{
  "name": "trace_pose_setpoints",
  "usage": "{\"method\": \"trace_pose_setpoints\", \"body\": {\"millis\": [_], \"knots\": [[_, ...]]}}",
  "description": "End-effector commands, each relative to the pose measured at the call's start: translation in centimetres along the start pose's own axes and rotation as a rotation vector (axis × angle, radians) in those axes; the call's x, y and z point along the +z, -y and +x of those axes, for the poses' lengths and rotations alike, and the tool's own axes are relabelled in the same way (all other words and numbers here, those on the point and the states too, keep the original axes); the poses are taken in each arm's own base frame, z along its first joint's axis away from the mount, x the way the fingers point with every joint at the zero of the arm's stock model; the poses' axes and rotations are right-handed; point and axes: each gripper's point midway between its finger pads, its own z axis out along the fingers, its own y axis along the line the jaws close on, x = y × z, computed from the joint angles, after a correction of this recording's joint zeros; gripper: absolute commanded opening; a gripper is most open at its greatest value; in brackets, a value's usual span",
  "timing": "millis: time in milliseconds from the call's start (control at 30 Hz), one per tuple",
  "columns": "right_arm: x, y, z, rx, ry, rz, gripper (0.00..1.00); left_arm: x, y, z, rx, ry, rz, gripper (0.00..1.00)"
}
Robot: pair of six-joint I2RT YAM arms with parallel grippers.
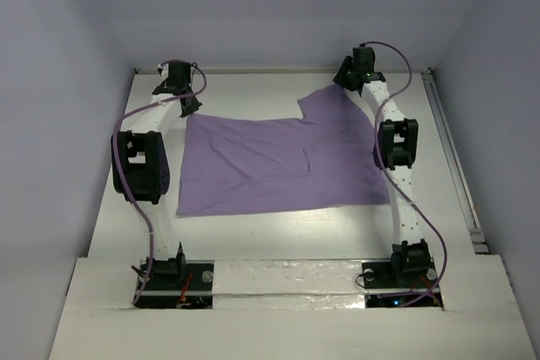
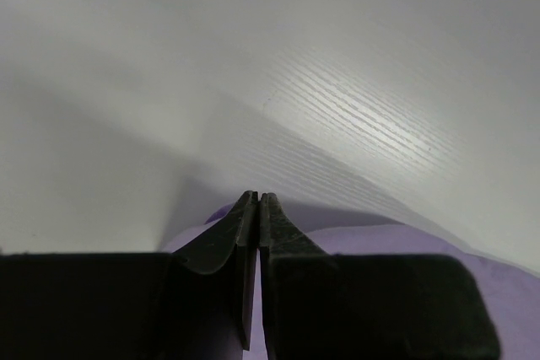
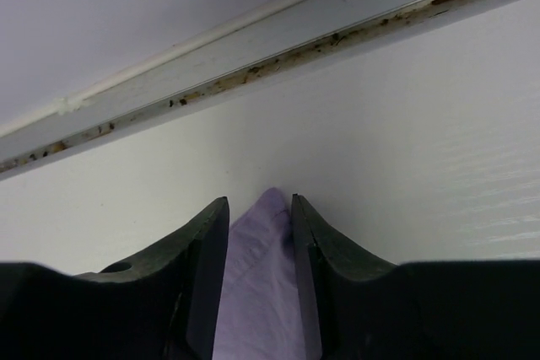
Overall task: Fold and stack the t-shirts
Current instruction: Fold the tshirt
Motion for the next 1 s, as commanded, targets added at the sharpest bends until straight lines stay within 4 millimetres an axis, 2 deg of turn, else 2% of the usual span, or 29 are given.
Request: {"method": "trace_pose_setpoints", "body": {"millis": [0, 100, 133, 200, 233, 333, 400, 433, 467, 500, 533, 567, 600, 667, 700, 733, 767, 800, 833, 867, 900, 933, 967], "knots": [[0.6, -0.1, 1.1, 0.022, -0.033, -0.044, 0.41, -0.4, 0.3, -0.7, -0.011, 0.026, 0.012, 0.0], [0.5, 0.0, 1.1, 0.026, -0.033, -0.039, 0.34, -0.3, 0.2, -0.6, -0.01, 0.024, 0.009, 0.0], [0.6, 0.0, 1.2, 0.032, -0.033, -0.037, 0.24, -0.3, 0.2, -0.6, -0.01, 0.024, 0.009, 0.0], [0.6, 0.0, 1.1, 0.04, -0.031, -0.037, 0.19, -0.3, 0.1, -0.6, -0.007, 0.023, 0.007, 0.0], [0.7, 0.7, 0.8, 0.049, -0.027, -0.029, 0.13, -0.3, 0.1, -0.6, -0.007, 0.024, 0.006, 0.0], [0.8, 0.8, 0.8, 0.058, -0.019, -0.024, 0.01, -0.3, 0.1, -0.6, -0.005, 0.023, 0.007, 0.0], [0.1, -0.3, -0.7, 0.058, 0.025, -0.06, 0.0, -0.3, 0.2, -0.6, -0.005, 0.023, 0.008, 0.0], [0.0, -0.4, -0.6, 0.057, 0.022, -0.068, 0.0, -0.4, 0.3, -0.9, -0.006, 0.027, 0.013, 0.0], [-0.6, -1.0, -1.4, 0.052, 0.038, -0.086, 0.0, -0.5, 0.4, -1.1, -0.006, 0.03, 0.013, 0.0], [-2.4, -2.5, -3.6, 0.045, 0.078, -0.116, 0.0, -0.6, 0.4, -1.3, -0.006, 0.034, 0.013, 0.0], [-3.4, -3.4, -5.0, 0.036, 0.11, -0.144, 0.0, -0.8, 0.5, -1.4, -0.005, 0.034, 0.015, 0.0], [-4.1, -2.9, -5.0, 0.029, 0.101, -0.143, 0.0, -1.0, 0.8, -1.9, -0.006, 0.043, 0.025, 0.0], [-6.9, -4.6, -7.5, 0.016, 0.145, -0.173, 0.0, -1.2, 0.8, -2.1, -0.005, 0.045, 0.026, 0.0], [-9.4, -5.1, -8.2, -0.008, 0.159, -0.185, 0.0, -1.6, 0.7, -2.2, 0.001, 0.049, 0.023, 0.0], [-9.5, -3.7, -5.5, -0.005, 0.1, -0.155, 0.0, -1.8, 0.7, -2.4, 0.002, 0.056, 0.023, 0.0], [-12.6, -5.0, -7.2, -0.013, 0.137, -0.184, 0.0, -1.9, 0.4, -2.2, 0.007, 0.051, 0.015, 0.0], [-13.6, -4.8, -6.5, -0.014, 0.122, -0.18, 0.0, -1.9, 0.2, -1.9, 0.01, 0.046, 0.009, 0.0], [-13.7, -2.6, -3.7, 0.0, 0.061, -0.141, 0.0, -2.0, 0.0, -1.9, 0.018, 0.048, 0.005, 0.0], [-14.7, -2.3, -2.9, 0.003, 0.048, -0.137, 0.0, -2.0, -0.2, -1.8, 0.023, 0.049, -0.004, 0.0], [-17.2, -2.9, -3.6, 0.004, 0.072, -0.153, 0.0, -1.9, -0.7, -1.5, 0.033, 0.047, -0.024, 0.0], [-18.2, -2.5, -2.9, 0.007, 0.064, -0.145, 0.0, -1.7, -1.1, -1.2, 0.047, 0.04, -0.04, 0.0], [-18.5, -0.5, -0.3, 0.018, 0.02, -0.109, 0.0, -1.7, -1.4, -1.2, 0.053, 0.047, -0.055, 0.0], [-21.0, -1.1, -1.1, 0.022, 0.05, -0.127, 0.0, -1.5, -1.8, -0.8, 0.061, 0.042, -0.067, 0.0]]}}
